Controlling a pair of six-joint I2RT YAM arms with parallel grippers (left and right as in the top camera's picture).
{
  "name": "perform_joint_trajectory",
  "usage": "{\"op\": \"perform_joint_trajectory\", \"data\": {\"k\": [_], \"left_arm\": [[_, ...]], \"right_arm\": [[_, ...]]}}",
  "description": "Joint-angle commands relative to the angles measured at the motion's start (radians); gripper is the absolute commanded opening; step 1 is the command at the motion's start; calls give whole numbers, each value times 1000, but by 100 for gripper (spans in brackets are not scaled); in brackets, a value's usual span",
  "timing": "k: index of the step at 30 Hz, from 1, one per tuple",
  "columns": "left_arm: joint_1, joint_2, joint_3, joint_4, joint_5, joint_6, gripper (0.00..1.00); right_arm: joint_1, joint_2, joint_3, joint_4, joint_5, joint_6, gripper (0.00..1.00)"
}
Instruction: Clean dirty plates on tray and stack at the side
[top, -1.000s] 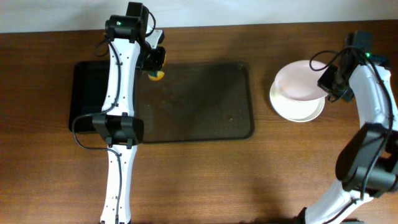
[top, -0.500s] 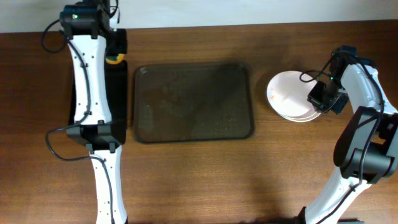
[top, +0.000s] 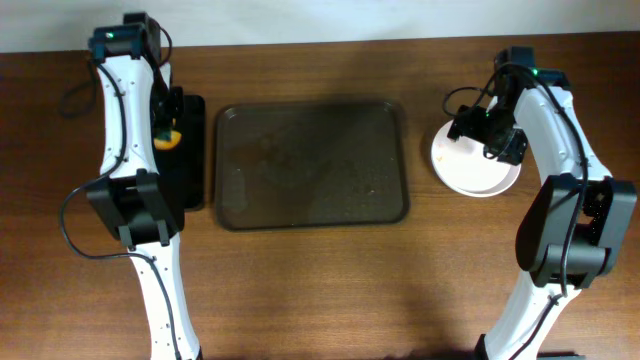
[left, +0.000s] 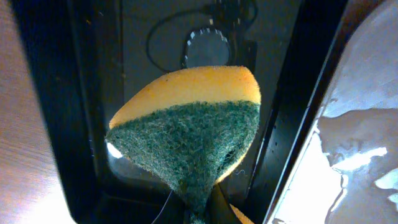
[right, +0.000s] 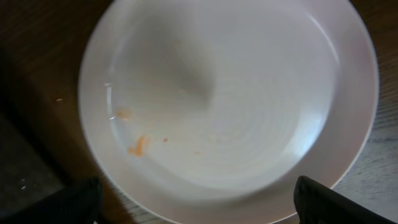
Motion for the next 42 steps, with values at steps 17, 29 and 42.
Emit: {"op": "perform_joint_trajectory", "data": {"k": [17,29,42], "left_arm": [[-26,-505,-41,-16,43,-18,99],[-25,-505,-41,-16,43,-18,99],[-25,-505,-41,-16,43,-18,99]], "right_arm": [[105,-575,154,-243,8,-91,98],[106,-846,121,-232,29,-121,98],[163,-1914,-1551,1179,-25,-200,98]]}}
